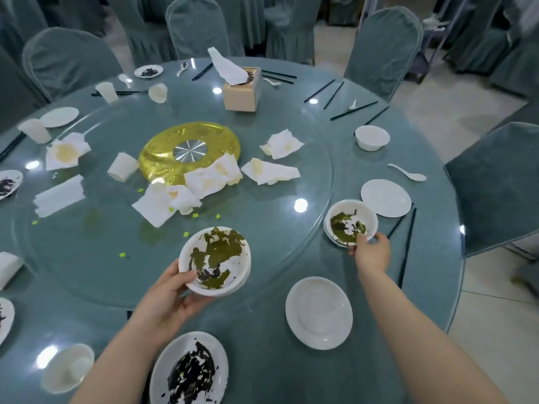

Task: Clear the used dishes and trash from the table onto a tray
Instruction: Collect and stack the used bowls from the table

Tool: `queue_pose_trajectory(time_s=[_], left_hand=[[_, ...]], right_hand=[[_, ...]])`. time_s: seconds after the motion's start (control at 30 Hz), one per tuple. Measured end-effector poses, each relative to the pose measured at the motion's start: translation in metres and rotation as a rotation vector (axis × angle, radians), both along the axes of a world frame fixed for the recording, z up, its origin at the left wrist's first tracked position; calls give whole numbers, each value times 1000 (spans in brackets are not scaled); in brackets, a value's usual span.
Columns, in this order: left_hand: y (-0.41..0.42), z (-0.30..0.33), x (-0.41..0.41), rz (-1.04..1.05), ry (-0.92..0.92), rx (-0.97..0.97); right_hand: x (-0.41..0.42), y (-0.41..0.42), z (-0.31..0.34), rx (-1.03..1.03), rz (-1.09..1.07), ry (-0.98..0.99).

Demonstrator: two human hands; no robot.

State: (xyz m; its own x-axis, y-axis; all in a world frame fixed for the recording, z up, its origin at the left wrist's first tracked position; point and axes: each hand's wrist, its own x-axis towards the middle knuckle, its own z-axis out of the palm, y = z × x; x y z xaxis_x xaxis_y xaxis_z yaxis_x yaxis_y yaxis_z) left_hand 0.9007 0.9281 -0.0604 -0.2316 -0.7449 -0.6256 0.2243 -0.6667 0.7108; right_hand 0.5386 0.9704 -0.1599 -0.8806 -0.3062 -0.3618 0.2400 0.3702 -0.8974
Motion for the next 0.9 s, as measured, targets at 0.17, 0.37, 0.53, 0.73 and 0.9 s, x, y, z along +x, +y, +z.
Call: queue_pose_trajectory(time_s=[0.17, 0.37, 0.53, 0.73, 0.9], left_hand=[[-19, -8, -24, -15, -9, 26], [-33, -31, -63, -6, -80, 84], [-48, -50, -94, 39, -148, 95], [-64, -64, -114, 78, -202, 69], [-66, -64, -115, 114, -110, 122]], right_hand=[[-10, -8, -14, 203, 85, 25], [-6, -10, -15, 170, 149, -26], [5, -10, 0, 7, 80, -72], [25, -20, 26, -100, 179, -74], [47, -34, 49, -191, 327, -44]])
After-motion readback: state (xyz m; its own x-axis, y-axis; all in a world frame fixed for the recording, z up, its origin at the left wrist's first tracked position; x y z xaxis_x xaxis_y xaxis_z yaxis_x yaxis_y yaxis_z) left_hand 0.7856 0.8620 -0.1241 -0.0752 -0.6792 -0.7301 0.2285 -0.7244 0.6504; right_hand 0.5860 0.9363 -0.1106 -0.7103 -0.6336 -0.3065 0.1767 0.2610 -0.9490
